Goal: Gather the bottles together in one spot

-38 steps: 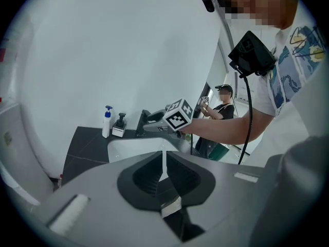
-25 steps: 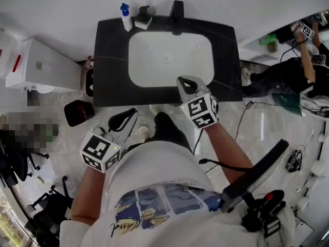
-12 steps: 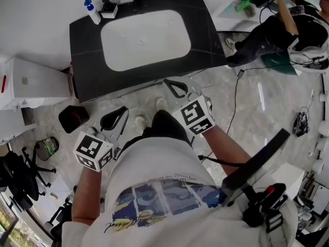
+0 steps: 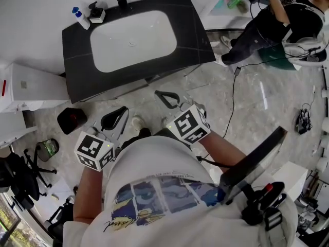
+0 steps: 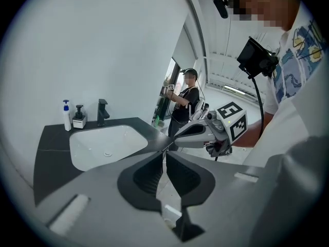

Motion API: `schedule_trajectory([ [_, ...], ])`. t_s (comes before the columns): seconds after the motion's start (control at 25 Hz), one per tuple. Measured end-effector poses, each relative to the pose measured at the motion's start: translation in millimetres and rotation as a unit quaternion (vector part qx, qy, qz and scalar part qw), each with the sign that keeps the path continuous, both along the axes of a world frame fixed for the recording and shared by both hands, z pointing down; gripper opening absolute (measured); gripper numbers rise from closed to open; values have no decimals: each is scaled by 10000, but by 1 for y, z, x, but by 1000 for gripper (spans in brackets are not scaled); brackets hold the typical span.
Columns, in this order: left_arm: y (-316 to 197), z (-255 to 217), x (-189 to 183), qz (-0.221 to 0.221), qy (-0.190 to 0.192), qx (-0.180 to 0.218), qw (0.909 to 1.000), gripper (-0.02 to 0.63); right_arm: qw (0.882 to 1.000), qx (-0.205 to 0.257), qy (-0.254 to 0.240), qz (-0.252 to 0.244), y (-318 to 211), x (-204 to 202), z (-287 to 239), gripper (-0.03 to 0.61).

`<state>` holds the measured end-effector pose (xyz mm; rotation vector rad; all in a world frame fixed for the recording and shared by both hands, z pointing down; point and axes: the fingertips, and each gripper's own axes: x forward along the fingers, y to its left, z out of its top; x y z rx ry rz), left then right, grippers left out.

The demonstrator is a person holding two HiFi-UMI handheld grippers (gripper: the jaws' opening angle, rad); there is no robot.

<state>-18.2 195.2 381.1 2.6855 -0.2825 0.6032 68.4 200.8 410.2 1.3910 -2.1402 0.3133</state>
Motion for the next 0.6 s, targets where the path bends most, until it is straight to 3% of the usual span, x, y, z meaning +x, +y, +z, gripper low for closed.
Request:
schedule_trajectory([
  [0.6,70,6,57,-130,-208,-73,9997,25,9987,-138,-56,-497,64,40,12,3],
])
